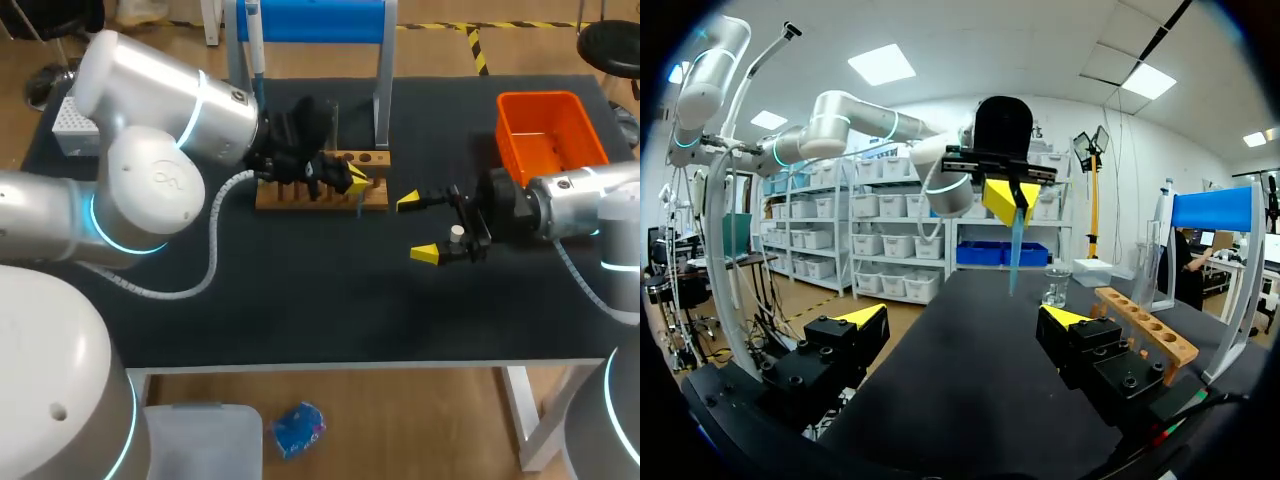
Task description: Invert the test tube, pick up the pipette, mount the tip to pipette, aspirate from beaker and dispense into the tube, eject the tip, return the pipette, and cap with the stopper.
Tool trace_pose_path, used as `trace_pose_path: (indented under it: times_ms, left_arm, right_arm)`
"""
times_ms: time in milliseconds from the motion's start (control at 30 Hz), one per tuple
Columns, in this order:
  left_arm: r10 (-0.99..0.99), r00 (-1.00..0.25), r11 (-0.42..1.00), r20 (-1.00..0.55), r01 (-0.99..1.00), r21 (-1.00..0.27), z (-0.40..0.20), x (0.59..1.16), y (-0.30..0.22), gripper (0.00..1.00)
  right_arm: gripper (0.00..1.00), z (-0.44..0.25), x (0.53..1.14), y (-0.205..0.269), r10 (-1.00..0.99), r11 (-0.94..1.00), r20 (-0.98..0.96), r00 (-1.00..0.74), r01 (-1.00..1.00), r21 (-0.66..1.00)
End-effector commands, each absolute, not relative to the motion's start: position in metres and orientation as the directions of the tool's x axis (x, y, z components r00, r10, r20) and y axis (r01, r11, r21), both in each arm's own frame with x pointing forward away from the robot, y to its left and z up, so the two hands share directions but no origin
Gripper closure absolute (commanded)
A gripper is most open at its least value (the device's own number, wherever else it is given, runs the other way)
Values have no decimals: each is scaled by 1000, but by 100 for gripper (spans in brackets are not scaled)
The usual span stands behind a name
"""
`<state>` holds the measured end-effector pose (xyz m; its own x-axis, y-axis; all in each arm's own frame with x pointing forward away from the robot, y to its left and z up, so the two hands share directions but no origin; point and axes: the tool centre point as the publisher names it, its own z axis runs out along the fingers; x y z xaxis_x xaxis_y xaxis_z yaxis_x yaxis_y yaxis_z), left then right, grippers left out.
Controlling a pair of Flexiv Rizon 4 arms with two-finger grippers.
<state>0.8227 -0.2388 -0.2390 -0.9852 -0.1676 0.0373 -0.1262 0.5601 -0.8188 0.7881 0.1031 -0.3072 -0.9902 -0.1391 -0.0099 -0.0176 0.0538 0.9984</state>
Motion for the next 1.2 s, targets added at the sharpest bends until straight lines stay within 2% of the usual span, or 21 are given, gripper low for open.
trace_pose_path:
  times_ms: [33, 300, 1067, 1167, 1200]
  left_arm:
    - [-172, -984, 559, 35, -127, -819, -242, 823, -243, 100]
    - [-172, -984, 559, 35, -127, -819, -242, 823, -243, 100]
    - [-172, -984, 559, 35, -127, -819, -242, 823, -243, 100]
    - [-172, -984, 559, 35, -127, -819, -242, 823, -243, 100]
    - [-172, -984, 559, 35, -127, -819, -242, 823, -243, 100]
  right_arm:
    - [0, -307, 787, 103, -138, 54, -10, -990, -18, 998]
    - [0, -306, 790, 105, -143, 52, -9, -990, -16, 999]
    - [0, -286, 816, 163, -231, -13, 10, -973, 13, 1000]
    - [16, -283, 818, 167, -234, -22, 9, -972, 15, 1000]
    - [16, -282, 818, 168, -235, -21, 10, -972, 15, 1000]
